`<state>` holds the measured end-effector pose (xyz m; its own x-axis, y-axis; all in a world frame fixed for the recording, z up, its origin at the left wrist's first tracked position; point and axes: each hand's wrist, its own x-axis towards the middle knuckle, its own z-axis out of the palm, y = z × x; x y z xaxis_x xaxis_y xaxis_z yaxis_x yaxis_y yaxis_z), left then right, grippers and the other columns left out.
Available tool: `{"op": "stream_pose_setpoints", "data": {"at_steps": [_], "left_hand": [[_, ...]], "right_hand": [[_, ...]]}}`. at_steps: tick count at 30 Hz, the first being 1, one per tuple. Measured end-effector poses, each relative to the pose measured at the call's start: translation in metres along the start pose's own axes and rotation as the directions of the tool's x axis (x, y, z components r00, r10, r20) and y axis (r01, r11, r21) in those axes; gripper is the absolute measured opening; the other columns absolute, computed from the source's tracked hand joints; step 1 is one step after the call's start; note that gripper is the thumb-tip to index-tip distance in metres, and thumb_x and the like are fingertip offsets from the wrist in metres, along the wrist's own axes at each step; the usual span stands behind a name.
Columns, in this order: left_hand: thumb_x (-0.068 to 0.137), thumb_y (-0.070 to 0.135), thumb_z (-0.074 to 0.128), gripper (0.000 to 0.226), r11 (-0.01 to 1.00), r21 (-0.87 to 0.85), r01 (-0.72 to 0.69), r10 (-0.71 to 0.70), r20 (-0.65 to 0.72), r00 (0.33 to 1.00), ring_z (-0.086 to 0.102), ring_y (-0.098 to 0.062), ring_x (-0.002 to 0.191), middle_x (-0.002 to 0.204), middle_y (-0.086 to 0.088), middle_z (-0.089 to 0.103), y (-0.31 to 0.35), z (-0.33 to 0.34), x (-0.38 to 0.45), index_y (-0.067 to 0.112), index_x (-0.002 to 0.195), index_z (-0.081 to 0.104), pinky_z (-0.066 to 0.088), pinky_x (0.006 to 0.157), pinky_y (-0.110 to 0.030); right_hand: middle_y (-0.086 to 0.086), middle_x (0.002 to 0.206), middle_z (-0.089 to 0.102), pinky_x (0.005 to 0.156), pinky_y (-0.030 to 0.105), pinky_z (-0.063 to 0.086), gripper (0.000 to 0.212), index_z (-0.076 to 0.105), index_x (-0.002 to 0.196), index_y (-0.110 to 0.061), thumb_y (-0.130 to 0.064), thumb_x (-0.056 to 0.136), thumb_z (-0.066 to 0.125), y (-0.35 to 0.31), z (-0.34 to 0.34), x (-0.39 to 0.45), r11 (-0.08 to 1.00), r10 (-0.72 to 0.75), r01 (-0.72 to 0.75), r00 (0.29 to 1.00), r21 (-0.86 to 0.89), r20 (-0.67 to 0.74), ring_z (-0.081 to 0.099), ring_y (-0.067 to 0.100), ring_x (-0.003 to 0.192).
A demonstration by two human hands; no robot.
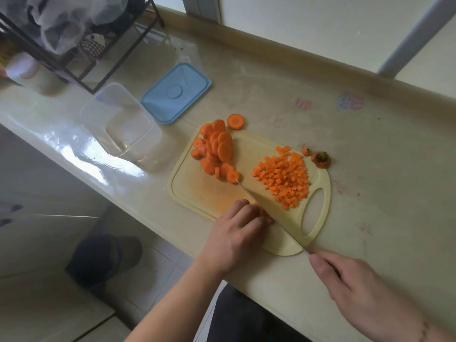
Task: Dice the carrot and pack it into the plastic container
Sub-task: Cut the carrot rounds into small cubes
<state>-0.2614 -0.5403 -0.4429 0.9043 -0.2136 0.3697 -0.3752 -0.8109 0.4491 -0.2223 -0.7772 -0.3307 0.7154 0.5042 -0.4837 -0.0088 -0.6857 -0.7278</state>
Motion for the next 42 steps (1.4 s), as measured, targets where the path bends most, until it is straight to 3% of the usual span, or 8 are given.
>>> {"op": "stream_pose_setpoints", "data": {"at_steps": [7, 11, 16, 21, 25, 31, 34, 42], "left_hand": [[0.085, 0.001, 0.079, 0.017, 0.999, -0.022, -0.044, 0.044, -0.019, 0.999, 0.062, -0.037, 0.101, 0.107, -0.015, 0.067, -0.003, 0.003, -0.003, -0.001, 0.101, 0.073, 0.052, 0.085, -0.043], [0.090, 0.004, 0.074, 0.014, 0.999, -0.022, -0.044, 0.044, -0.023, 0.999, 0.065, -0.038, 0.105, 0.111, -0.016, 0.071, -0.003, 0.002, -0.004, -0.001, 0.103, 0.076, 0.054, 0.085, -0.044], [0.078, -0.006, 0.084, 0.029, 0.999, -0.051, -0.001, 0.001, 0.009, 1.000, 0.064, -0.039, 0.109, 0.114, -0.015, 0.070, -0.002, 0.001, -0.003, -0.001, 0.105, 0.076, 0.052, 0.089, -0.044], [0.083, -0.002, 0.080, 0.020, 0.999, -0.041, 0.010, -0.010, -0.012, 1.000, 0.064, -0.037, 0.105, 0.111, -0.014, 0.070, -0.001, 0.002, -0.002, -0.001, 0.103, 0.076, 0.053, 0.088, -0.042], [0.087, 0.005, 0.078, 0.017, 1.000, -0.009, -0.001, 0.001, -0.025, 1.000, 0.062, -0.038, 0.101, 0.104, -0.018, 0.068, 0.000, -0.001, -0.007, -0.002, 0.103, 0.075, 0.052, 0.089, -0.041], [0.086, 0.002, 0.079, 0.014, 0.999, -0.014, 0.043, -0.043, -0.056, 0.997, 0.063, -0.037, 0.101, 0.102, -0.016, 0.069, 0.003, 0.003, -0.007, -0.003, 0.098, 0.076, 0.053, 0.087, -0.043], [0.082, -0.002, 0.081, 0.016, 0.997, -0.042, 0.066, -0.069, -0.074, 0.995, 0.064, -0.035, 0.104, 0.102, -0.014, 0.070, 0.007, 0.002, -0.005, -0.003, 0.097, 0.076, 0.053, 0.087, -0.043], [0.077, -0.005, 0.085, 0.028, 0.997, -0.059, 0.050, -0.054, -0.068, 0.996, 0.064, -0.035, 0.110, 0.109, -0.013, 0.071, 0.003, 0.005, -0.007, -0.002, 0.104, 0.076, 0.054, 0.089, -0.042]], "right_hand": [[-0.006, 0.054, 0.054, 0.050, 0.013, 0.039, 0.061, 0.056, 0.081, -0.062, -0.098, 0.057, 0.013, -0.002, -0.008, -0.006, 0.994, 0.098, -0.099, 0.995, 0.041, 0.033, 0.051, 0.002, 0.050], [-0.039, 0.076, 0.060, 0.072, 0.002, 0.039, 0.085, 0.062, 0.110, -0.052, -0.098, 0.059, 0.011, 0.011, -0.001, -0.014, 0.996, 0.089, -0.088, 0.996, 0.028, -0.006, 0.057, -0.018, 0.084], [-0.031, 0.107, 0.063, 0.084, -0.004, 0.031, 0.063, 0.061, 0.111, -0.049, -0.078, 0.079, 0.015, 0.013, 0.000, -0.016, 0.997, 0.025, -0.026, 0.999, -0.075, -0.020, 0.050, -0.017, 0.106], [-0.011, 0.084, 0.067, 0.078, 0.030, 0.050, 0.060, 0.058, 0.102, -0.031, -0.069, 0.089, 0.013, 0.012, 0.007, 0.008, 0.994, -0.050, 0.052, 0.998, -0.091, 0.030, 0.063, 0.003, 0.084], [-0.002, 0.065, 0.058, 0.059, 0.023, 0.043, 0.053, 0.054, 0.083, -0.029, -0.069, 0.087, 0.020, 0.009, -0.005, 0.008, 0.998, -0.053, 0.052, 0.998, -0.047, -0.036, 0.057, 0.011, 0.061], [-0.021, 0.074, 0.065, 0.065, 0.008, 0.041, 0.046, 0.058, 0.089, -0.052, -0.074, 0.081, 0.019, 0.002, -0.004, -0.005, 1.000, 0.020, -0.020, 1.000, -0.023, -0.007, 0.062, -0.005, 0.075], [-0.019, 0.094, 0.070, 0.084, 0.021, 0.048, 0.060, 0.056, 0.115, -0.050, -0.078, 0.080, 0.016, 0.007, 0.000, -0.010, 0.998, 0.036, -0.034, 0.999, -0.055, 0.037, 0.062, -0.009, 0.093], [-0.011, 0.101, 0.069, 0.089, 0.027, 0.049, 0.058, 0.055, 0.113, -0.042, -0.071, 0.086, 0.012, 0.011, 0.009, -0.003, 0.992, -0.013, 0.018, 0.999, -0.122, 0.036, 0.061, 0.001, 0.101]]}}
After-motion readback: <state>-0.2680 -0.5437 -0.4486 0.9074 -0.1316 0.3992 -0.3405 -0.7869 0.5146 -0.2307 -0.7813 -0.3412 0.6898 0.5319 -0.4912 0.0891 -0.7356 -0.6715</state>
